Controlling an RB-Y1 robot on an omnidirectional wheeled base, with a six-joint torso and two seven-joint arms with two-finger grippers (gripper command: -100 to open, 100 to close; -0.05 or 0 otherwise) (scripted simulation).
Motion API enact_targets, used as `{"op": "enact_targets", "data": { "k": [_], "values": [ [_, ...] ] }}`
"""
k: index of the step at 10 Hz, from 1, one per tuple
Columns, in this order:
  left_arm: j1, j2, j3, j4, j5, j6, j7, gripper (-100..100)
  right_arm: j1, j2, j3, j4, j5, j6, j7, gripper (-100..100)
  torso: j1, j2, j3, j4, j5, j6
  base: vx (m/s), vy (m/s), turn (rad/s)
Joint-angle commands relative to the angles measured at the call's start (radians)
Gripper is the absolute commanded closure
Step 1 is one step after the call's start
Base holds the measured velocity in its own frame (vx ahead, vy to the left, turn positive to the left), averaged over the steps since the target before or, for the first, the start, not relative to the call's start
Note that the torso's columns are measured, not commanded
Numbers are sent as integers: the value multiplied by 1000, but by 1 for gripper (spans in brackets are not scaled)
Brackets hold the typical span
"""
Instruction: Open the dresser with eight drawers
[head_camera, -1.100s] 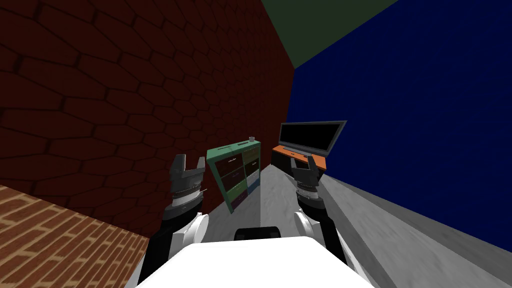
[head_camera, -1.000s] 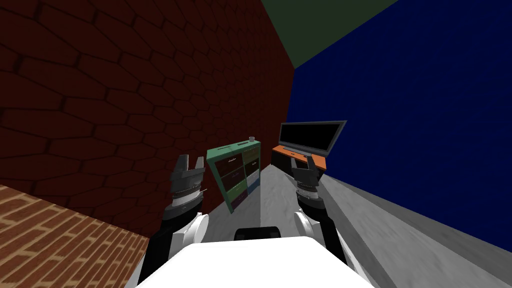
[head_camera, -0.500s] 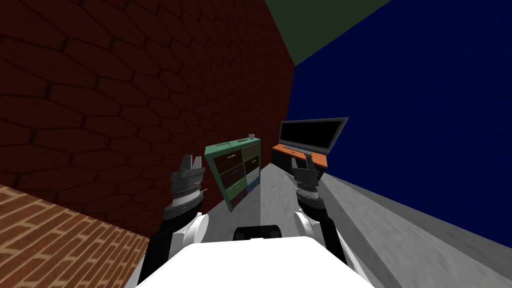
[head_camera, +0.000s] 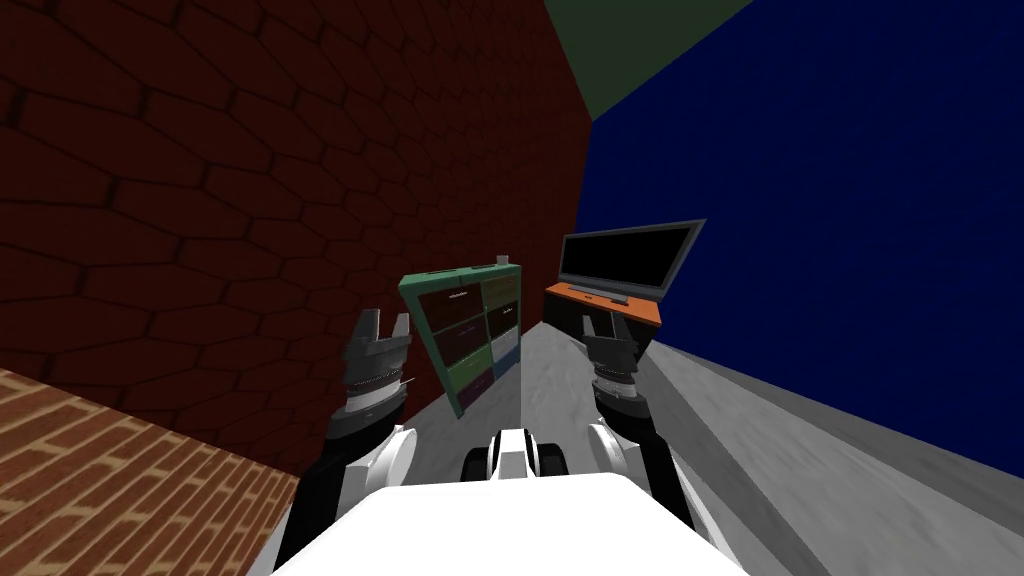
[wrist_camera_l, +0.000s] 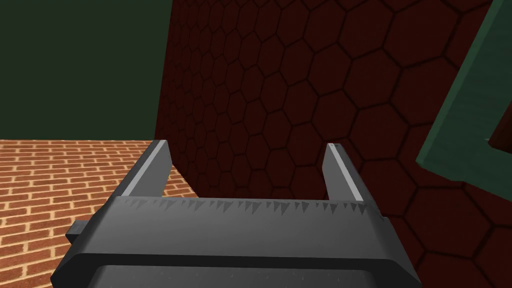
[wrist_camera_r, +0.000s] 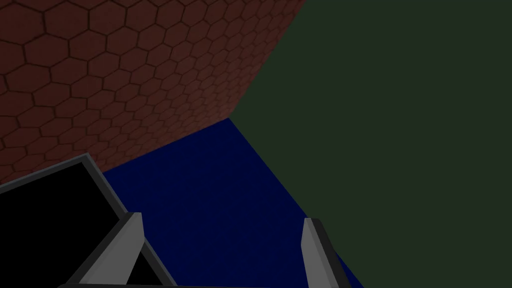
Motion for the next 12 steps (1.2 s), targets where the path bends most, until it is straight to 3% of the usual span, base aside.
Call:
{"op": "enact_targets", "data": {
  "k": [1,6,12],
  "values": [
    [-3,71,5,24,4,-3,3,-100,0,0,0,0,0,0,0,0,-1,9,-20,10,0,0,52,-40,18],
    [-20,166,21,113,16,-11,9,-100,0,0,0,0,0,0,0,0,0,13,-25,14,0,0,75,-67,28],
    [-51,215,49,268,37,-24,21,-100,0,0,0,0,0,0,0,0,1,14,-24,14,0,0,116,-111,41]
  ]
}}
